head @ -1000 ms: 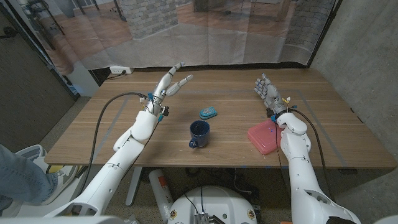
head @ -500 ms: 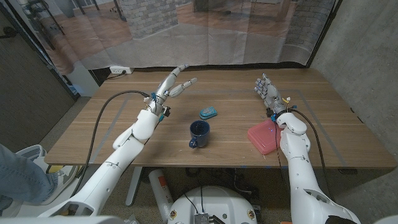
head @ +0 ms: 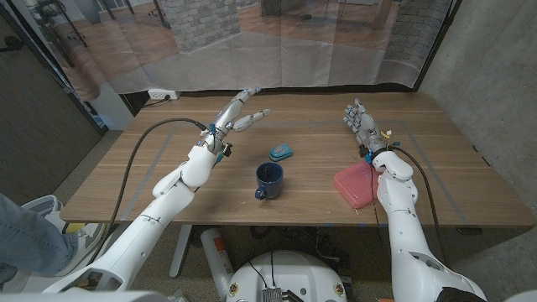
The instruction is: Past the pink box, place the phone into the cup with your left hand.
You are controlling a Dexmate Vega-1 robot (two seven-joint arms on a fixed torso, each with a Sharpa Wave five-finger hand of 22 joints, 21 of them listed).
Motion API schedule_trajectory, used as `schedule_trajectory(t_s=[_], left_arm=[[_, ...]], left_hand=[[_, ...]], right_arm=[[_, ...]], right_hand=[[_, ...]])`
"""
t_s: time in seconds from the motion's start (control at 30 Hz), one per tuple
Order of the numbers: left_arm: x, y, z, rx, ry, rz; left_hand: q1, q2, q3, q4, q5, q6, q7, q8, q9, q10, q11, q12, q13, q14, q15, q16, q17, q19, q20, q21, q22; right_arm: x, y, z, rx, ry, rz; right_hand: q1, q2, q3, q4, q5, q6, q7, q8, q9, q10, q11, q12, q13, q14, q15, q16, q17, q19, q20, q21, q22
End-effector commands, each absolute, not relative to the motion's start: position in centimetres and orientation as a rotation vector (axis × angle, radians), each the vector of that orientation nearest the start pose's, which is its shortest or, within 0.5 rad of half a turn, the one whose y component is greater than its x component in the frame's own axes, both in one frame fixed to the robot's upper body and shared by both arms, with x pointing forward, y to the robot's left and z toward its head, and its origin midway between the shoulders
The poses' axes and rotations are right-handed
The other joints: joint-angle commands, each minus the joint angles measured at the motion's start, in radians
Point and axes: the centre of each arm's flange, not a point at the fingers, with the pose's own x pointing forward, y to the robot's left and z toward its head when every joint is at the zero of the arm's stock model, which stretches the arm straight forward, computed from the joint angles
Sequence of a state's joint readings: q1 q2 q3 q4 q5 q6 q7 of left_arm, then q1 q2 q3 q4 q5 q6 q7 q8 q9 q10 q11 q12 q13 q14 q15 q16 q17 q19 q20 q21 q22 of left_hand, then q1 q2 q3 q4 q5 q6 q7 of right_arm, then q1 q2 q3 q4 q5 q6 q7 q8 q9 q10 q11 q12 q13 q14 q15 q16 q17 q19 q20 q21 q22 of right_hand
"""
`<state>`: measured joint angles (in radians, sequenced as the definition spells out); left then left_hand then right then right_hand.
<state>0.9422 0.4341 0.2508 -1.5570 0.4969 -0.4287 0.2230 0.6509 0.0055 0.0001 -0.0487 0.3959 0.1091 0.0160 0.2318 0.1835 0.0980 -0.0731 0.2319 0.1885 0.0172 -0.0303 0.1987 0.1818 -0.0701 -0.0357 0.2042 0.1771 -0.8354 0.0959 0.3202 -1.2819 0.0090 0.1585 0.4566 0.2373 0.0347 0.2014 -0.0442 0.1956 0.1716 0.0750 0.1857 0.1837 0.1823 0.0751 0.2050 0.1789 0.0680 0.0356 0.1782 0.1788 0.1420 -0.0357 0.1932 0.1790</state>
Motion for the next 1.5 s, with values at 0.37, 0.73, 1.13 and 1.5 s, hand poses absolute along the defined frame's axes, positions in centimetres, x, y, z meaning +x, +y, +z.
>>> schedule_trajectory(t_s=[0.37, 0.73, 1.13, 1.5], left_arm=[[56.8, 20.1, 2.4, 1.035, -1.075, 0.049], [56.6, 19.8, 2.4, 1.1, -1.073, 0.056], [56.2, 19.0, 2.3, 1.184, -1.064, 0.063], [56.0, 18.0, 2.2, 1.28, -1.068, 0.11]], left_hand=[[0.028, -0.001, 0.004, -0.016, 0.009, 0.011, -0.012, -0.003, 0.005, 0.006, -0.006, -0.006, 0.003, 0.011, -0.011, 0.0, 0.002, 0.016, -0.01, 0.003, 0.0], [0.045, 0.0, 0.005, -0.024, 0.013, 0.029, -0.026, -0.001, 0.006, 0.023, -0.015, -0.004, 0.005, 0.026, -0.013, 0.004, 0.005, 0.038, -0.005, 0.008, 0.002], [0.058, 0.0, 0.005, -0.031, 0.016, 0.04, -0.049, -0.002, 0.007, 0.021, -0.017, -0.009, 0.006, 0.032, -0.018, 0.003, 0.007, 0.062, 0.026, 0.015, 0.003], [0.077, -0.005, 0.003, -0.041, 0.019, 0.051, -0.074, -0.004, 0.008, 0.024, -0.02, -0.011, 0.007, 0.039, -0.021, 0.004, 0.009, 0.105, 0.083, 0.026, 0.004]], right_arm=[[66.2, -28.9, -2.6, 0.105, -0.626, 0.186], [66.0, -28.8, -2.5, 0.103, -0.629, 0.185], [65.7, -29.1, -2.6, 0.1, -0.63, 0.177], [65.6, -29.3, -2.6, 0.089, -0.622, 0.183]], right_hand=[[0.004, 0.009, 0.001, -0.007, 0.005, 0.008, -0.001, 0.009, 0.004, 0.008, -0.002, 0.003, 0.003, 0.014, -0.002, 0.007, 0.002, 0.005, -0.018, 0.008, 0.005], [0.004, 0.01, 0.001, -0.008, 0.004, 0.01, -0.002, 0.01, 0.004, 0.008, -0.004, 0.003, 0.003, 0.014, -0.003, 0.007, 0.002, 0.006, -0.02, 0.008, 0.005], [0.005, 0.011, 0.002, -0.01, 0.005, 0.011, -0.005, 0.01, 0.004, 0.009, -0.007, 0.003, 0.003, 0.015, -0.006, 0.007, 0.002, 0.007, -0.022, 0.009, 0.005], [0.004, 0.011, 0.001, -0.011, 0.005, 0.011, -0.005, 0.01, 0.004, 0.008, -0.006, 0.002, 0.003, 0.015, -0.006, 0.007, 0.002, 0.007, -0.021, 0.009, 0.005]])
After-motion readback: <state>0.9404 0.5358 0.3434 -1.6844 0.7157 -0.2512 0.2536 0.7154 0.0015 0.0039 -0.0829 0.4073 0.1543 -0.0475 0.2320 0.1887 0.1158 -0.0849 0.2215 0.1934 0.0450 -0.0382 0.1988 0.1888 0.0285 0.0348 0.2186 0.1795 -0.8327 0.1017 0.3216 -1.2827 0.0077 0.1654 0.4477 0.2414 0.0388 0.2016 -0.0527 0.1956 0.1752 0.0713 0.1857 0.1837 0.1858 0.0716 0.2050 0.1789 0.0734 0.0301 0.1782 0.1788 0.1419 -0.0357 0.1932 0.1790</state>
